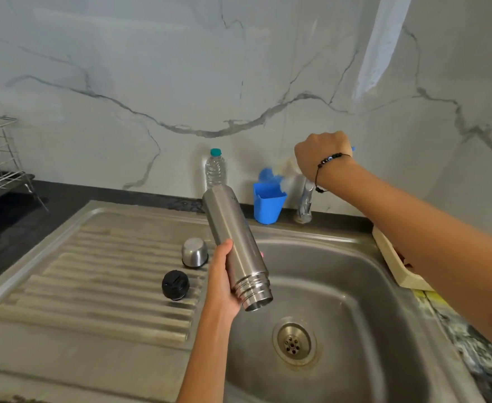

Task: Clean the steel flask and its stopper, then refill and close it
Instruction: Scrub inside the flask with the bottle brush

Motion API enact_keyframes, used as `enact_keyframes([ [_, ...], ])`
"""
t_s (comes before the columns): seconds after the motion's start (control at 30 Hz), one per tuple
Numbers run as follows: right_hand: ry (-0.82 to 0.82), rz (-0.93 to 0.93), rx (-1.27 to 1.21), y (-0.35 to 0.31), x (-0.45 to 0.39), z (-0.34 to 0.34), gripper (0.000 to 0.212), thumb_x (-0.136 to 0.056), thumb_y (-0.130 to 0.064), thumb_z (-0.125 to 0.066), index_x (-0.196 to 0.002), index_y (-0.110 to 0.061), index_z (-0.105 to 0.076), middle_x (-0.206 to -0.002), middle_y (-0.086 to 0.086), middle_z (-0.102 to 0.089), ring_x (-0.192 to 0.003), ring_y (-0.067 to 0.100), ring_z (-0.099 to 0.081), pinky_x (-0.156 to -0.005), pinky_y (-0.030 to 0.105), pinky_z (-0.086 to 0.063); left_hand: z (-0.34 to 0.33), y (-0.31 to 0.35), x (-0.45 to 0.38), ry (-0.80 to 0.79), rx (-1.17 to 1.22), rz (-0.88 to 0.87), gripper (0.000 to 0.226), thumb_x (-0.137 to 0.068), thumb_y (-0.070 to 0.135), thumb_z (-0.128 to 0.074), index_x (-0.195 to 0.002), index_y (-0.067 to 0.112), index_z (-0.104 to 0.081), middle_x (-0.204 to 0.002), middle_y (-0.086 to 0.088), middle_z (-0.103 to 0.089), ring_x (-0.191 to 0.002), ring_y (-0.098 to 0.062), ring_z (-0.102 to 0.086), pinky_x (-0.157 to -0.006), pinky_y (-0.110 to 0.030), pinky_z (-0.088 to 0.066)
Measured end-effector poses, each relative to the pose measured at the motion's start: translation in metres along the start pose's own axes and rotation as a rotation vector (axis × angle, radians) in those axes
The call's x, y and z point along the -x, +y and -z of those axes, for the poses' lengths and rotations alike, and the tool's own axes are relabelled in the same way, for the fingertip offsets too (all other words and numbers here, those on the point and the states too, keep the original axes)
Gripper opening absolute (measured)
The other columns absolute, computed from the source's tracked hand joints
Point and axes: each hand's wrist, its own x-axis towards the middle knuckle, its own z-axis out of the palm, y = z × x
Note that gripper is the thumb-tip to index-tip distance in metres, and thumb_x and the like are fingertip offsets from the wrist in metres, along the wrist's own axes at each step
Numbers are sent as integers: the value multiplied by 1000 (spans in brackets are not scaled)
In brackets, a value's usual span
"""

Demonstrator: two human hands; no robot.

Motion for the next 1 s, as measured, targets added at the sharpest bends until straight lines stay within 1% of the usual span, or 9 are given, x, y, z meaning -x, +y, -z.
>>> enact_keyframes([
  [0.17, 22, -1, 3, -1, 22, 1, 19, -91, -1, -40, -78, -11, -50, -66, 2, -42, -70, 22, -50, -66, 29, -35, 5, 0, -2, -28, 15, -18, 58, -75, 35, -65, -124, 7, -51, -92, -21, -69, -85, -34, -67, -78, -43, -53],
  [0.3, 20, -70, -163, 4, 52, 6, 23, -92, -3, -38, -101, -10, -58, -91, 7, -60, -92, 29, -61, -67, 31, -36, 10, 4, 1, -69, 55, 12, 62, -77, 33, -63, -130, 4, -49, -105, -23, -66, -87, -38, -67, -76, -43, -55],
  [0.37, 20, -155, -310, 6, 80, -4, 25, -92, -7, -38, -109, -12, -55, -100, 11, -63, -91, 32, -60, -67, 31, -36, 16, 7, 2, -80, 72, 17, 63, -79, 36, -62, -131, 4, -49, -109, -24, -64, -86, -37, -67, -75, -43, -56],
  [0.5, -81, -374, -895, -17, 134, -59, 17, -95, -17, -40, -87, -12, -54, -80, 11, -57, -70, 30, -50, -61, 31, -35, 25, 11, 2, -66, 38, 36, 87, -63, 49, -81, -129, 1, -52, -103, -24, -66, -78, -34, -67, -71, -41, -57],
  [0.63, -249, -418, -1457, -54, 166, -113, 24, -94, -15, -46, -73, -9, -56, -54, -1, -57, -50, 14, -48, -51, 29, -36, 27, 7, 7, -85, 41, 18, 69, -75, 38, -67, -125, -6, -52, -104, -25, -65, -83, -34, -68, -74, -40, -56],
  [0.7, -178, -424, -1563, -62, 178, -124, 21, -93, -14, -48, -74, -11, -56, -51, -1, -52, -45, 7, -42, -50, 25, -34, 30, 5, 6, -124, 66, 12, 80, -69, 36, -73, -131, -9, -48, -115, -27, -59, -92, -36, -66, -77, -42, -55],
  [0.77, -79, -425, -1685, -60, 181, -131, 19, -92, -12, -49, -76, -15, -59, -52, -2, -47, -44, 2, -39, -50, 20, -33, 34, 5, 5, -151, 65, 9, 76, -71, 40, -72, -127, -8, -53, -116, -27, -57, -91, -35, -65, -73, -39, -56],
  [0.9, -4, -241, -1708, -52, 176, -139, 23, -96, -18, -46, -98, -29, -66, -57, -8, -48, -53, 2, -40, -56, 16, -36, 38, 9, 4, -101, -32, 61, 56, -79, 50, -60, -98, 0, -74, -93, -23, -65, -71, -30, -67, -62, -35, -57],
  [1.0, 38, -132, -1507, -51, 169, -143, 29, -94, -12, -50, -110, -34, -60, -68, -19, -59, -61, 4, -52, -64, 22, -46, 38, 14, 4, -65, -37, 59, 67, -83, 48, -55, -121, -6, -57, -97, -26, -62, -71, -33, -67, -59, -36, -58],
])
